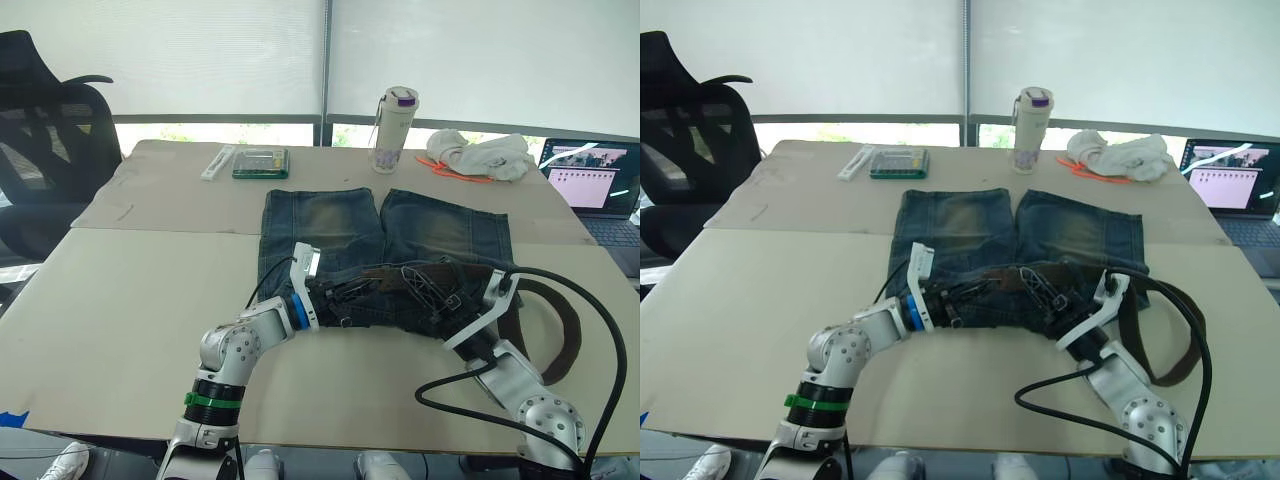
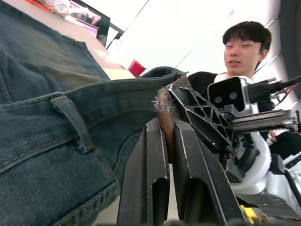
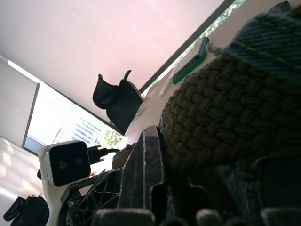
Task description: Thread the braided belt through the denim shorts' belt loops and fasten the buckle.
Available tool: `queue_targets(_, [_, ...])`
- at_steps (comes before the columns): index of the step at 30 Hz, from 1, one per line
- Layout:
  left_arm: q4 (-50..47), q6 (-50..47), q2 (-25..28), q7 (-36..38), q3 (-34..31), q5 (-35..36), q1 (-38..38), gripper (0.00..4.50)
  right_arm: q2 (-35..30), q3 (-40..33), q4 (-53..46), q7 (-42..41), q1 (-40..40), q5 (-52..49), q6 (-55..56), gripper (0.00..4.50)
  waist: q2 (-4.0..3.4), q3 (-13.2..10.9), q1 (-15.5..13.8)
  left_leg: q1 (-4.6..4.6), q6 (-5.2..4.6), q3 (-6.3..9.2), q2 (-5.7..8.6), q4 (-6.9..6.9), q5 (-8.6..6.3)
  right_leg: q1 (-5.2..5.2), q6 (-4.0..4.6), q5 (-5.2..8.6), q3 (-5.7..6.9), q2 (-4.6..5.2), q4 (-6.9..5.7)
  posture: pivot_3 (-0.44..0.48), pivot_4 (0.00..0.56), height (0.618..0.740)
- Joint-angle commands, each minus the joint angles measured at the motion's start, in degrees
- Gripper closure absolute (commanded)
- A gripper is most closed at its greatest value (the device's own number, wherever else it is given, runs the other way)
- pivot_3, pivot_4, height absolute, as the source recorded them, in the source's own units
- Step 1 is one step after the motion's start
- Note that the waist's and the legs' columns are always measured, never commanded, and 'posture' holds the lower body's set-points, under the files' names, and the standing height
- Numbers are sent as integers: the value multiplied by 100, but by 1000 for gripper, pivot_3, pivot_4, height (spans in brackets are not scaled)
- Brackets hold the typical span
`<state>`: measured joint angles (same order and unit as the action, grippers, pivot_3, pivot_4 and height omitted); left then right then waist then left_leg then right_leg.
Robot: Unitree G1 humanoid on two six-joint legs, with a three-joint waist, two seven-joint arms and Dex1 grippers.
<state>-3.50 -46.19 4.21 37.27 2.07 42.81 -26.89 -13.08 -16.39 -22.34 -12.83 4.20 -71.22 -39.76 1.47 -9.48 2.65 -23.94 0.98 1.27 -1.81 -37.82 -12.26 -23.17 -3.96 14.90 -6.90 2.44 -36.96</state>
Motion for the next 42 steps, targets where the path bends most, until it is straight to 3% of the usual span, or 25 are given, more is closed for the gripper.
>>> queue_targets(1, [-87, 278, 21, 70, -17, -88, -122, 3724, -31, -111, -168, -10, 95, -104, 171, 4500, 0, 0, -3, 0, 0, 0, 0, 0, 0, 0, 0, 0, 0, 0, 0, 0, 150, 737])
queue_targets(3, [-84, 343, 49, 89, -3, -143, -118, 3154, -55, -102, -125, 53, 124, -11, 191, 4500, 0, 0, -1, 0, 0, 0, 0, 0, 0, 0, 0, 0, 0, 0, 0, 0, 150, 737])
queue_targets(6, [-197, 807, 519, 373, 310, -709, -63, 2127, -119, -122, 137, 422, 235, 385, 232, 4500, -1, 0, 8, 1, 0, -1, -1, 0, 0, 0, 0, 0, 0, -1, 0, 0, 150, 737])
queue_targets(12, [-34, 1347, 1047, 832, 386, -1103, -62, 111, 0, -307, 520, 1046, 512, 684, 350, 4500, -1, 0, -9, -1, 0, -2, 0, 2, 0, -2, 2, 0, -1, 0, 2, 0, 150, 737])
queue_targets(26, [127, 1779, 1140, 1033, 398, -1452, -10, 27, 98, -785, 883, 1594, 650, 596, 231, 4500, -1, 0, -10, -4, 0, -1, -2, 2, 0, -3, 2, 0, 0, 1, 2, 0, 150, 737])
queue_targets(35, [174, 1916, 1256, 1054, 358, -1570, -87, 27, 156, -357, 846, 1195, 779, 96, -362, 4500, -2, 0, 2, -4, 0, -1, -3, 2, 0, -4, 2, 0, 0, 0, 0, 0, 150, 737])
queue_targets(42, [93, 1921, 1292, 1006, 295, -1588, -91, 27, 222, -149, 1378, 1125, 1061, 212, -478, 4500, -2, 0, 13, -2, 0, -2, -5, 2, 0, -4, 2, 0, 0, -1, -1, 0, 150, 737])
